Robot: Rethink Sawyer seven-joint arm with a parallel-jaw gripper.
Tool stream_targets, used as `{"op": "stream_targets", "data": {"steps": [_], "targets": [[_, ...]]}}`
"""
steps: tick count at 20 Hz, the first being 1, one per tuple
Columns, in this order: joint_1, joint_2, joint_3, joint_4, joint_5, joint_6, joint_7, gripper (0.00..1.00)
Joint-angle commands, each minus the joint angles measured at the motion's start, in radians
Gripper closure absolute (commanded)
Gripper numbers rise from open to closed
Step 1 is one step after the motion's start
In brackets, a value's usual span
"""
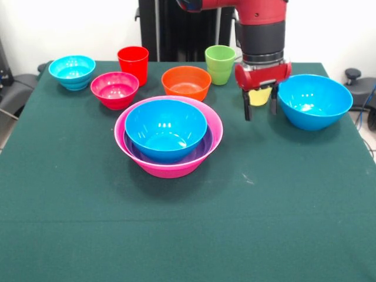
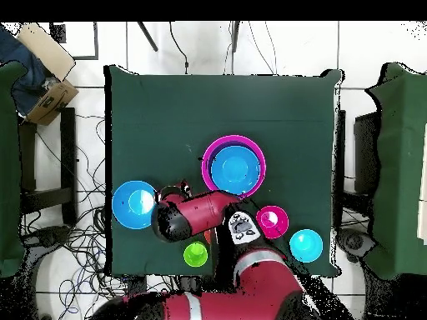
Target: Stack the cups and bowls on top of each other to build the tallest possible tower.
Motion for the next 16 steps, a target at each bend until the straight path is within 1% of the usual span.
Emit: {"op": "stream_targets", "data": {"steps": [1, 6, 8, 11, 16], "targets": [[-0.064, -0.126, 0.173, -0.050, 0.073, 0.295, -0.020, 0.00], [-0.070, -0.137, 0.183, -0.035, 0.056, 0.290, -0.006, 0.00], [-0.051, -0.126, 0.165, -0.043, 0.041, 0.275, 0.011, 0.00], [-0.005, -0.105, 0.121, -0.053, 0.023, 0.243, 0.047, 0.00], [0.075, -0.098, 0.057, -0.063, 0.030, 0.243, 0.098, 0.00]]}}
